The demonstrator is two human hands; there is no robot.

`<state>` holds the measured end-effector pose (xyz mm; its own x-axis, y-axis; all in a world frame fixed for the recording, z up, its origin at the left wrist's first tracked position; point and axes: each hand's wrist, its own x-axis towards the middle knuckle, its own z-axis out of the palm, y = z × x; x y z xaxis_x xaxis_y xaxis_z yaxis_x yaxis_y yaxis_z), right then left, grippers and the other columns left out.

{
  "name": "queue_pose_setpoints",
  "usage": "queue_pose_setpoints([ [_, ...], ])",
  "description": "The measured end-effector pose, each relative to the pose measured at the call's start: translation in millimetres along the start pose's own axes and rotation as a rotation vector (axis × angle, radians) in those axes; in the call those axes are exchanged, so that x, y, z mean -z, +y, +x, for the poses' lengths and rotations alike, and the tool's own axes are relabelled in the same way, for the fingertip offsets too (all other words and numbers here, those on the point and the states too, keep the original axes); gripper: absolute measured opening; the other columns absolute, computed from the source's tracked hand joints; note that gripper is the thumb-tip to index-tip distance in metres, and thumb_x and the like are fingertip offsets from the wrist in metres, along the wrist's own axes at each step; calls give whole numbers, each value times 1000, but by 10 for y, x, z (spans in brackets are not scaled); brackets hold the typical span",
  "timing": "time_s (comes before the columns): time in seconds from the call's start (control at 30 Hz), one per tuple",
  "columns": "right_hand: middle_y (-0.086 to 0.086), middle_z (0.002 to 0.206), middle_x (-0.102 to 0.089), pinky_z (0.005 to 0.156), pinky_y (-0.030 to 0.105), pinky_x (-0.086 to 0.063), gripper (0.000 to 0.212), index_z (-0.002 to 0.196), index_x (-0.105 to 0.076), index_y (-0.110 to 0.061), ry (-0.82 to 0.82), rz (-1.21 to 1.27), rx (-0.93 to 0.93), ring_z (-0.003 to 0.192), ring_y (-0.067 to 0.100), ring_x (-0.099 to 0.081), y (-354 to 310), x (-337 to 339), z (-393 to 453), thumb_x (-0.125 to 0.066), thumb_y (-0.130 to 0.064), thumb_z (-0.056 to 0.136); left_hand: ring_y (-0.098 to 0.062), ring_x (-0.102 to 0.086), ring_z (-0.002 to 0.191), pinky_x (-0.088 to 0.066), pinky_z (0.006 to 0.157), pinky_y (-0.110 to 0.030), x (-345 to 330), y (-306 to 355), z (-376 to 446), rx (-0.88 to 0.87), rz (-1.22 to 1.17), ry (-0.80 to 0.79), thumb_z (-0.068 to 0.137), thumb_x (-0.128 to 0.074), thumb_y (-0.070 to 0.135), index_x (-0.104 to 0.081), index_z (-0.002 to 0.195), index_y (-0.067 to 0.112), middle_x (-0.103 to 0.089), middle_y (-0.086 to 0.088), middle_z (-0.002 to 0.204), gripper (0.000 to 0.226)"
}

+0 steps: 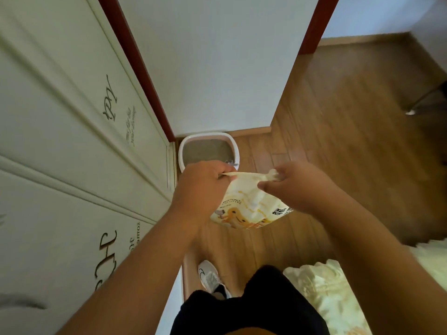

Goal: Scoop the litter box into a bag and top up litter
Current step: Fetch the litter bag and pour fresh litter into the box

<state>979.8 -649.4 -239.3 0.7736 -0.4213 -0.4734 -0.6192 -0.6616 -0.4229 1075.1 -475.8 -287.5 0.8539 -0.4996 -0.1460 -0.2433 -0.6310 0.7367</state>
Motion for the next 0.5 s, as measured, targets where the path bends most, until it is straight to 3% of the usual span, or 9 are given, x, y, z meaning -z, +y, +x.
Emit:
queue_pose_setpoints([
  [0.27, 2, 103, -71, 82, 38, -58, 40, 117, -66, -17, -84, -14, 23, 89, 20, -67, 3, 202, 767, -64, -49, 93, -12, -70, 86, -63, 74, -41, -75, 39, 734, 81, 40, -23, 94, -68, 29, -79, 109, 32, -71, 11, 92, 19],
  [0.5, -1, 93, -68, 54, 24, -41, 33, 113, -66, -18, -173, -99, 133, 76, 12, -62, 87, 387, 1481, -62, -46, 96, -8, -68, 90, -59, 84, -33, -285, 63, 1246, 194, 77, 16, 95, -68, 29, -78, 112, 29, -75, 10, 99, 20],
])
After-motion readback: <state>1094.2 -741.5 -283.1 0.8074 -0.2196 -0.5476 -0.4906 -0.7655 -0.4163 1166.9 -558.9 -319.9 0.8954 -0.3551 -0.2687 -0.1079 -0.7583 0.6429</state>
